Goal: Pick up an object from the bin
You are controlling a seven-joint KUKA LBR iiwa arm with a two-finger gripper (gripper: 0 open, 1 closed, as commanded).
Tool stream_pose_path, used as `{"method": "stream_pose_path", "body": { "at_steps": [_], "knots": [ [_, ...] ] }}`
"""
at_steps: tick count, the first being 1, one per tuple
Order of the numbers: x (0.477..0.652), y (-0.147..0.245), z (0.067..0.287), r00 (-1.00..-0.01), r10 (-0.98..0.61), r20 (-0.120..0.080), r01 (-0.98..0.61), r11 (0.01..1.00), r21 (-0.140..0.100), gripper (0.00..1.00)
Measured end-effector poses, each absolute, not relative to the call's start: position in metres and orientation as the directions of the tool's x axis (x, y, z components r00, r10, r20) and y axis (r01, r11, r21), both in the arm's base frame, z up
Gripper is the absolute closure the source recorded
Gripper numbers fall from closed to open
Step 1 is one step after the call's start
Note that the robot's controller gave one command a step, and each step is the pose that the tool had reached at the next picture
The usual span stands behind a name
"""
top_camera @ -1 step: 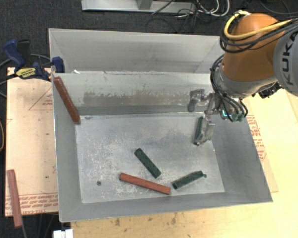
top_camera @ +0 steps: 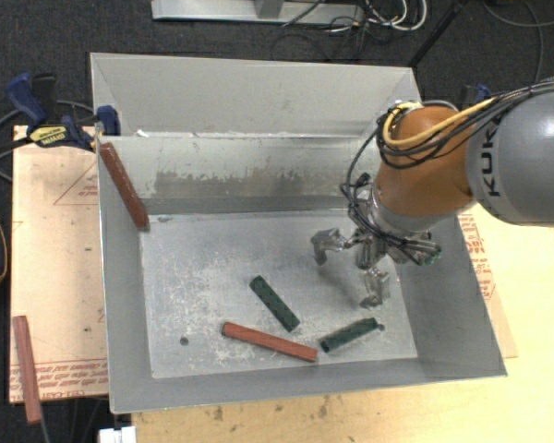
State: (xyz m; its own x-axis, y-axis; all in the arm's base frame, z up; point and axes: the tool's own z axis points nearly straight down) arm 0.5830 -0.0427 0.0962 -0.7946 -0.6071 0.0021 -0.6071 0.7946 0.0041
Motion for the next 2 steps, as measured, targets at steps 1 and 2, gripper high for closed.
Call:
{"method": "stream_pose_path", "body": {
  "at_steps": [1, 2],
  "knots": [
    [0.522, -0.01, 0.102, -0.782, -0.624, 0.002, -0.624, 0.782, 0.006, 0.0],
    [0.5, -0.041, 0.069, -0.787, -0.617, -0.002, -0.617, 0.787, 0.0, 0.0]
  ]
}}
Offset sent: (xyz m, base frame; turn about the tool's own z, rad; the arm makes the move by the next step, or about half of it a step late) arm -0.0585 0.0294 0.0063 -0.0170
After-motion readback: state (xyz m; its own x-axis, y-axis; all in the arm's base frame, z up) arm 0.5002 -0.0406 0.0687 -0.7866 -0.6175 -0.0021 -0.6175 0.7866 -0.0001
